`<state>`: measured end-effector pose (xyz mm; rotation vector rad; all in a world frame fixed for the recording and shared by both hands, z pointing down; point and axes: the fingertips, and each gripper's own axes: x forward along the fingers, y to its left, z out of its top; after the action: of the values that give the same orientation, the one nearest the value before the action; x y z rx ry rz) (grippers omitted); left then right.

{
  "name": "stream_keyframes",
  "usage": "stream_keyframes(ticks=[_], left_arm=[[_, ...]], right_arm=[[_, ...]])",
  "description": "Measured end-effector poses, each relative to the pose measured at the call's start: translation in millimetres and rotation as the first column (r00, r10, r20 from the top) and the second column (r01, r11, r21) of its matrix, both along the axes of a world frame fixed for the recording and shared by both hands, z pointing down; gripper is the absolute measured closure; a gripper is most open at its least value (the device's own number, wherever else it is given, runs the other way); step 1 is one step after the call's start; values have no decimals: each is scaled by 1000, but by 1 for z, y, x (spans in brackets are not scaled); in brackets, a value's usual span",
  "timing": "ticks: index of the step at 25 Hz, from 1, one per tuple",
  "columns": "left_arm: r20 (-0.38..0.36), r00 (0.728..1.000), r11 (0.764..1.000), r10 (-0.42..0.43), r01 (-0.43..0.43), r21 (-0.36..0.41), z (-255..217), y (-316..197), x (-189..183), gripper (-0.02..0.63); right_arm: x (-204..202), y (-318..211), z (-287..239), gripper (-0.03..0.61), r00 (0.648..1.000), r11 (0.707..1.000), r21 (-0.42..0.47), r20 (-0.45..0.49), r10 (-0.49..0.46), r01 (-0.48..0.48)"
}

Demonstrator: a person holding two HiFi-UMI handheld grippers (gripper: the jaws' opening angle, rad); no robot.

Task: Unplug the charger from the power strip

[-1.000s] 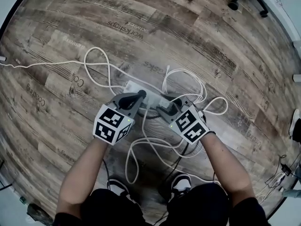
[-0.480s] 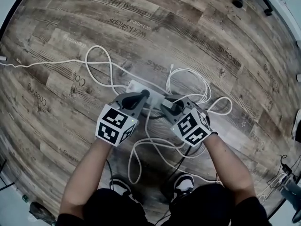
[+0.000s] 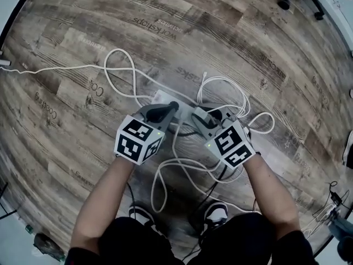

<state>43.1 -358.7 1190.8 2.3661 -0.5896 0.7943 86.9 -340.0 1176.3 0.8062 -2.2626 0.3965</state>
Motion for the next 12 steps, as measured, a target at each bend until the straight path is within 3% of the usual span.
stream_keyframes(ticks=[3, 6, 10, 12], left_arm=[[7, 1000, 1000, -25, 25, -18, 0, 3, 0, 595], [24, 998, 998, -50, 49, 43, -17, 3, -2, 595], [-60, 984, 978, -168, 174, 113, -95, -9, -20, 595], [-66, 979, 969, -195, 202, 139, -141, -8, -34, 595]], right_arm=[[-5, 0, -26, 472, 999, 1000, 15, 33, -14, 13], [1, 2, -64, 472, 997, 999, 35, 74, 23, -25], [21, 14, -128, 472, 984, 992, 36, 137, 112, -118], [28, 21, -168, 472, 973, 986, 30, 167, 157, -164]])
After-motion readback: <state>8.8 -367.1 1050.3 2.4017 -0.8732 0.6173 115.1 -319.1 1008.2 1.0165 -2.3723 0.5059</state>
